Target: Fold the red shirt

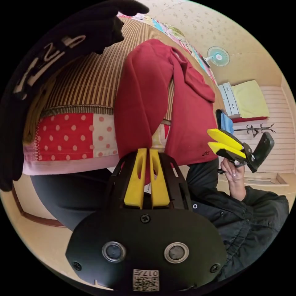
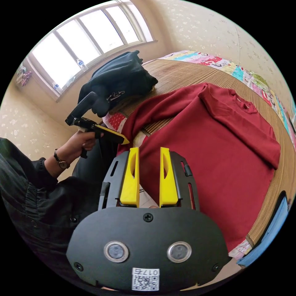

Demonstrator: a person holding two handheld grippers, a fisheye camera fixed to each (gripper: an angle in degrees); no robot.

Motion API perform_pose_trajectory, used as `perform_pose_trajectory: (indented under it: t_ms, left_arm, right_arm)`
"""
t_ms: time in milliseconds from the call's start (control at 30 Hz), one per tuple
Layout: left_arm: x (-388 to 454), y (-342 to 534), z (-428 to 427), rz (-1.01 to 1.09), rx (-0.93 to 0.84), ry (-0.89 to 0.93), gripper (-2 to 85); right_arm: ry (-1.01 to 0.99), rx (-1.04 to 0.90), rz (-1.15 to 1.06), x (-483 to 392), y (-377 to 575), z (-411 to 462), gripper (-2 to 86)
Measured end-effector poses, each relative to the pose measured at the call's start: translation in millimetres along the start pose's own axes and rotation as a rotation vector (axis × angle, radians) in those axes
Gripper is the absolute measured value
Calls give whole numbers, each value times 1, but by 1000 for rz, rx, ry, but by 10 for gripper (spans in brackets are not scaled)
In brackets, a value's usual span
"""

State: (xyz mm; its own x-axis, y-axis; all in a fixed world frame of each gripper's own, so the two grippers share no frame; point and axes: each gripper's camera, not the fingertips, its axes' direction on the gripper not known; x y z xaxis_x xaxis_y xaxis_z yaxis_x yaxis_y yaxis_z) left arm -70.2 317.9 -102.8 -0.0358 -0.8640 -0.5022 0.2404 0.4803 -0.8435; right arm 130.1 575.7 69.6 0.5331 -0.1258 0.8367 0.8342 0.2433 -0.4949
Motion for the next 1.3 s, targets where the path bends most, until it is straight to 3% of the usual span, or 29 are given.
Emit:
perform_pose_trajectory:
  t_ms: [167, 333, 400, 567, 667, 767, 867, 1067, 1200, 1300]
  left_arm:
    - [11, 18, -32, 67, 111, 98, -4]
    - [2, 31, -104, 200, 329, 587, -6]
    - [2, 30, -123, 225, 385, 657, -6]
    - [14, 19, -154, 266, 475, 688, -6]
    - [17, 9, -155, 255, 500, 725, -6]
    - [13, 7, -156, 221, 559, 791, -4]
    - [6, 24, -168, 167, 686, 769, 3]
    - [10, 54, -173, 154, 708, 520, -8]
    - [9, 55, -135, 108, 586, 510, -9]
    - [10, 49, -94, 60, 485, 582, -6]
  right_arm:
    - [17, 29, -35, -11, -3, -16, 103]
    - [-29, 80, -204, -35, 4, -39, 119]
    - [-29, 81, -303, -51, 5, -44, 130]
    - [45, 208, -381, -100, -12, -78, 167]
    - [305, 380, -330, -142, -33, -109, 166]
    - [577, 576, -305, -176, -49, -133, 116]
    - [514, 664, -371, -171, -75, -162, 43]
    - [405, 693, -164, -54, -175, -257, 35]
    - [385, 724, 206, 92, -175, -315, 38]
    - [397, 634, 516, 210, -127, -301, 39]
